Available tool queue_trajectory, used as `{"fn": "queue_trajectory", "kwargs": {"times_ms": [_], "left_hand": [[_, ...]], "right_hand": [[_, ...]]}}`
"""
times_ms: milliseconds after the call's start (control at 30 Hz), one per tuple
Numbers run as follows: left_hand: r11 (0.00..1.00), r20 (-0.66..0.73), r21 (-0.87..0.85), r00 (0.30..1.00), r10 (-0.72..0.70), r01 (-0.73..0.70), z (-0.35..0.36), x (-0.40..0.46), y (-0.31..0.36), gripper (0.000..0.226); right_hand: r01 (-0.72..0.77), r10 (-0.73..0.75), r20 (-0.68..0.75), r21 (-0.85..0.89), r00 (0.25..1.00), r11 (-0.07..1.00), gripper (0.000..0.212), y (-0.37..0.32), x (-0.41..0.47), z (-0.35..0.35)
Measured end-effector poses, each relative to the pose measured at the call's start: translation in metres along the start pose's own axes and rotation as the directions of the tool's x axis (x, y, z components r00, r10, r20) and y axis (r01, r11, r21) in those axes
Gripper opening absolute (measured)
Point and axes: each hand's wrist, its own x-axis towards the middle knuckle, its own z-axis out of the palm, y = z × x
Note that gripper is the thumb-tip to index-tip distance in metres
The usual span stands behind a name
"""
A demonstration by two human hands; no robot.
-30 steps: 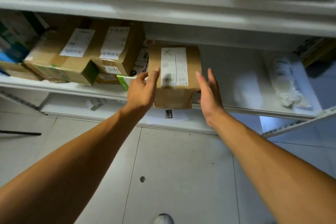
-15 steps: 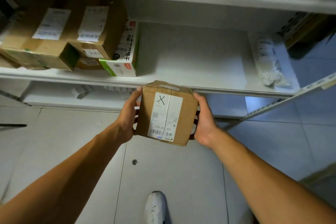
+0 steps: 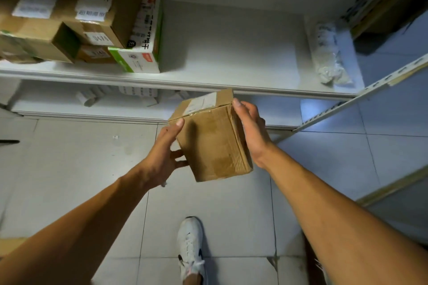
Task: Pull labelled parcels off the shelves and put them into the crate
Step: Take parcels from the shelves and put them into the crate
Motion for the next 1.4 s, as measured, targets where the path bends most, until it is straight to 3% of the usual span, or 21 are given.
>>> {"fn": "queue_trajectory", "kwargs": {"times_ms": [67,167,300,367,500,600,733,800,1000,1167,1200,1267,1400], "left_hand": [[1.000,-0.017,0.018,1.000,-0.005,0.005,0.000,0.002,-0.007,0.079],[0.995,-0.108,0.058,0.992,-0.070,0.077,-0.005,0.004,-0.015,0.069],[0.986,-0.085,-0.108,0.987,-0.134,0.124,-0.025,0.004,-0.023,0.069],[0.975,-0.034,-0.119,0.980,-0.195,0.190,-0.032,0.004,-0.025,0.077],[0.968,-0.102,-0.136,0.969,-0.227,0.212,-0.038,0.006,-0.024,0.096],[0.988,-0.119,0.040,0.982,-0.143,0.149,-0.026,0.003,-0.007,0.082],[0.971,-0.112,0.211,0.990,-0.089,0.111,-0.013,0.003,-0.002,0.080],[0.967,-0.072,0.235,0.994,-0.083,0.098,-0.005,-0.001,-0.004,0.074],[0.988,0.031,0.093,0.992,-0.125,0.122,0.007,-0.004,-0.013,0.073],[0.981,0.065,0.133,0.986,-0.152,0.142,0.017,-0.003,-0.006,0.076],[0.976,0.059,0.162,0.986,-0.153,0.142,0.020,-0.004,-0.005,0.069],[0.970,0.076,0.184,0.982,-0.174,0.157,0.028,-0.007,-0.004,0.064],[0.948,0.080,0.257,0.974,-0.212,0.186,0.042,-0.011,-0.004,0.081]], "right_hand": [[0.026,-0.026,0.076,0.003,0.997,1.000,0.090,-0.002,0.000,0.000],[0.055,0.000,0.220,-0.247,0.975,0.967,0.093,-0.010,-0.003,-0.006],[0.067,0.009,0.288,-0.253,0.957,0.965,0.086,-0.004,-0.006,-0.013],[0.058,0.005,0.251,-0.243,0.968,0.968,0.081,0.005,-0.009,-0.009],[-0.134,0.148,0.239,-0.071,0.960,0.988,0.081,0.010,-0.024,-0.005],[-0.249,0.230,0.218,0.062,0.948,0.967,0.062,0.026,-0.028,-0.008],[-0.311,0.287,0.145,0.188,0.947,0.932,0.077,0.045,-0.034,-0.002],[-0.308,0.289,0.124,0.185,0.949,0.933,0.078,0.052,-0.036,0.000],[-0.313,0.301,0.089,0.192,0.949,0.930,0.079,0.055,-0.038,-0.005],[-0.191,0.196,0.005,0.249,0.981,0.950,0.047,0.054,-0.034,-0.015],[-0.180,0.187,0.006,0.297,0.982,0.938,0.057,0.056,-0.034,-0.017],[-0.180,0.180,0.040,0.406,0.983,0.896,0.098,0.062,-0.031,-0.023],[-0.189,0.174,0.076,0.457,0.982,0.869,0.116,0.073,-0.038,-0.035]]}}
